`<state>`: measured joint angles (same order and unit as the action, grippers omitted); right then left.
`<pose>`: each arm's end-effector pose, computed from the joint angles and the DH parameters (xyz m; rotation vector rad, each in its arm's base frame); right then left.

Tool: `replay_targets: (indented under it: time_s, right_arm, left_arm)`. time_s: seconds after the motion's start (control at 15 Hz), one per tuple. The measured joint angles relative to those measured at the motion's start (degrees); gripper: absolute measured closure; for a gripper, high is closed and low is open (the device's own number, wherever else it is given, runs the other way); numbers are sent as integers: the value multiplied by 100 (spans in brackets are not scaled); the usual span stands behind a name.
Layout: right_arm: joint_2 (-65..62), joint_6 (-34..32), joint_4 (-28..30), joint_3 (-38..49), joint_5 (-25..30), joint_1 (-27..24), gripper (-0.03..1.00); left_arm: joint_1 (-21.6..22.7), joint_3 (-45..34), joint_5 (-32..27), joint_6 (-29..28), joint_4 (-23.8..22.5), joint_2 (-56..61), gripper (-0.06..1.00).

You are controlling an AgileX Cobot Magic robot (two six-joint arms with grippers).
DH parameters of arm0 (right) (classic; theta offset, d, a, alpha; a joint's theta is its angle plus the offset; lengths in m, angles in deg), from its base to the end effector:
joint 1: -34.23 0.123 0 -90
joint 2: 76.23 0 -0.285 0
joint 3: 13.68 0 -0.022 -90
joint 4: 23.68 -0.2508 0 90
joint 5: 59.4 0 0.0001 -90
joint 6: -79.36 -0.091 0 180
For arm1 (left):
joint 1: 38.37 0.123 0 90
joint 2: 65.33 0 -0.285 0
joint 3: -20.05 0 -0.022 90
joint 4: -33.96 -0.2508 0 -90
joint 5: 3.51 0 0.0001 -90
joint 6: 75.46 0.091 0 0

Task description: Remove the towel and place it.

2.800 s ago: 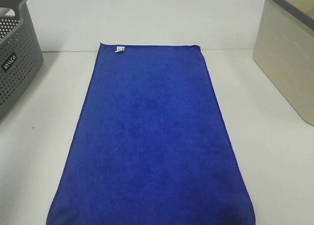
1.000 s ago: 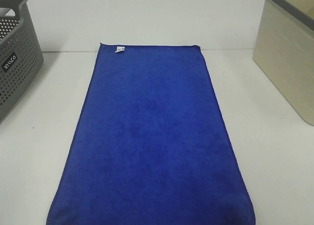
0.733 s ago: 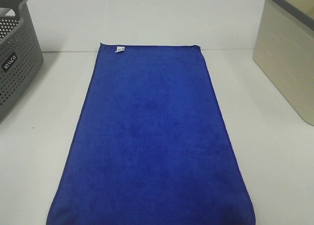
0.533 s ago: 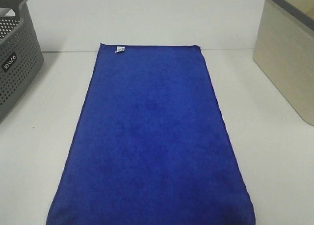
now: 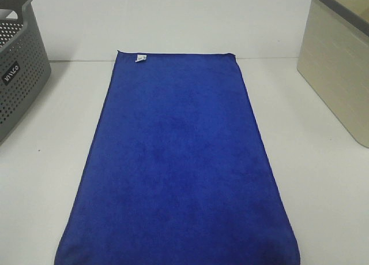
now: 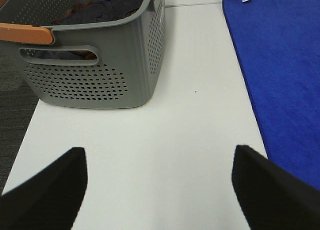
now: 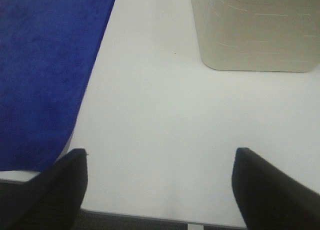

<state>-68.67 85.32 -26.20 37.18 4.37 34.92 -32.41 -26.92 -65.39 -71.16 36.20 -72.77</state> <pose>-0.0035 0.0035 0.2621 -0.1261 2.1280 -0.0007 -0.0096 -0.0042 0.2834 -0.0264 2.0295 0.0663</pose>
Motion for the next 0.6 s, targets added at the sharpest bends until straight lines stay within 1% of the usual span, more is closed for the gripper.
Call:
replay_targets:
  time_s: [0.6]
  right_arm:
    - [0, 0, 0, 0, 0, 0, 19]
  left_arm:
    - [0, 0, 0, 0, 0, 0, 19]
